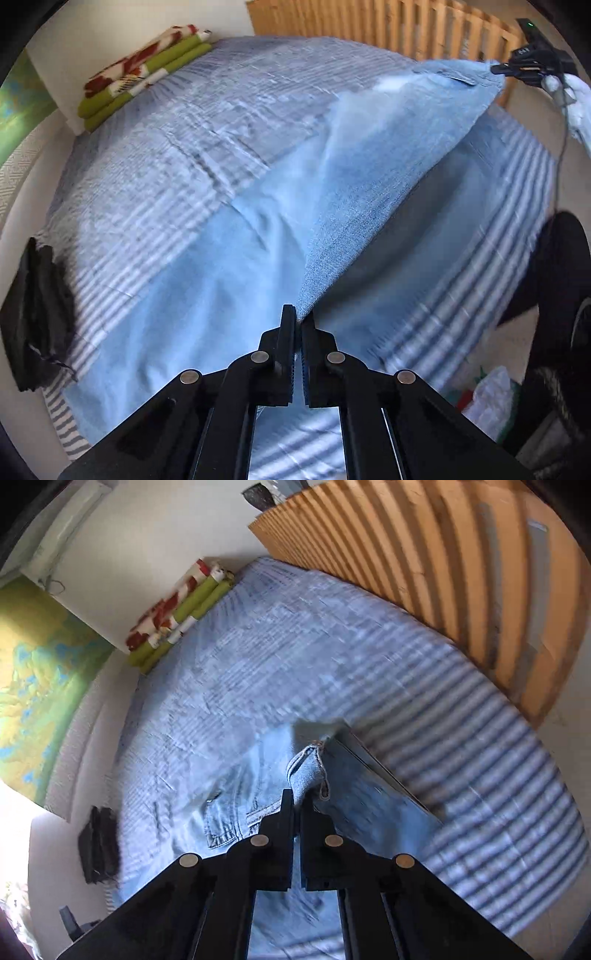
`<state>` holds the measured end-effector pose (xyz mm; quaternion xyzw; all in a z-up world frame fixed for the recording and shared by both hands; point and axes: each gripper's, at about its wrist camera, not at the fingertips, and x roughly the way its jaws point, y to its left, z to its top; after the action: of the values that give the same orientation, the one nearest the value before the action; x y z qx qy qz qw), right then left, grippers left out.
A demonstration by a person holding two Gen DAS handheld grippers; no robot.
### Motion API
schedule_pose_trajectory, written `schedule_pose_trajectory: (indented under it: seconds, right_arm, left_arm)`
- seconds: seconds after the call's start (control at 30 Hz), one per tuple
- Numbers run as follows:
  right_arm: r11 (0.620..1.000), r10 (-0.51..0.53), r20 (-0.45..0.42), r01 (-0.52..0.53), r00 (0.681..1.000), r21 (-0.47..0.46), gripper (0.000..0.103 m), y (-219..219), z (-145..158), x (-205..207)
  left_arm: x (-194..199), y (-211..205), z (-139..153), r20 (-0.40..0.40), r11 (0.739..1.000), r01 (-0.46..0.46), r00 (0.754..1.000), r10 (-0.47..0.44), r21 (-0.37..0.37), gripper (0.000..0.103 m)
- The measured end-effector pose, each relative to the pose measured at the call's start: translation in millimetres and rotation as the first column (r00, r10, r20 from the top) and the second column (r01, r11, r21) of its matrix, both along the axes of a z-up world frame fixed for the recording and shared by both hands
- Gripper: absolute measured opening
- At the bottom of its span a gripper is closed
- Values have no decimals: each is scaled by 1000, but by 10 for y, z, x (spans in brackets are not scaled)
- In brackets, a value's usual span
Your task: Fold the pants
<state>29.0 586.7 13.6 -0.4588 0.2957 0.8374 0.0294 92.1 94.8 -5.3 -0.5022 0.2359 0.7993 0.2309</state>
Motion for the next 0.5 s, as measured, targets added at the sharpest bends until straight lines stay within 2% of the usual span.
schedule_pose_trajectory:
  seconds: [0.07, 0.13, 0.2, 0.23, 0.33, 0.4, 0.5]
  right_arm:
    - [999, -18, 59, 16, 998, 29, 2, 21, -277, 102]
    - [999, -32, 127, 28, 991, 37, 2, 47, -575, 150]
    - [996, -29, 163, 14, 986, 93, 2, 38, -750, 159]
    - [994, -15, 179, -4, 984, 105, 2, 24, -799, 161]
    - [991, -7, 191, -19, 981, 136, 4, 19, -774, 200]
    - [988, -11, 175, -15, 984, 151, 9, 26, -703, 247]
    - [991, -1, 197, -26, 980, 132, 14, -41, -712, 307]
  left_arm:
    - [149, 81, -254, 13, 998, 37, 999, -37, -41, 2]
    - [231, 126, -484, 71, 998, 30, 997, -27, -50, 6]
    - [305, 118, -575, 115, 998, 15, 993, -8, -57, 9]
    - [347, 59, -548, 110, 999, 2, 994, 3, -45, 10]
    - [498, -264, -393, 79, 998, -59, 995, 60, -15, 21]
    - [615, -560, -326, 65, 994, -108, 992, 109, -22, 22]
    - [773, -942, -340, 61, 982, -186, 980, 188, -32, 22]
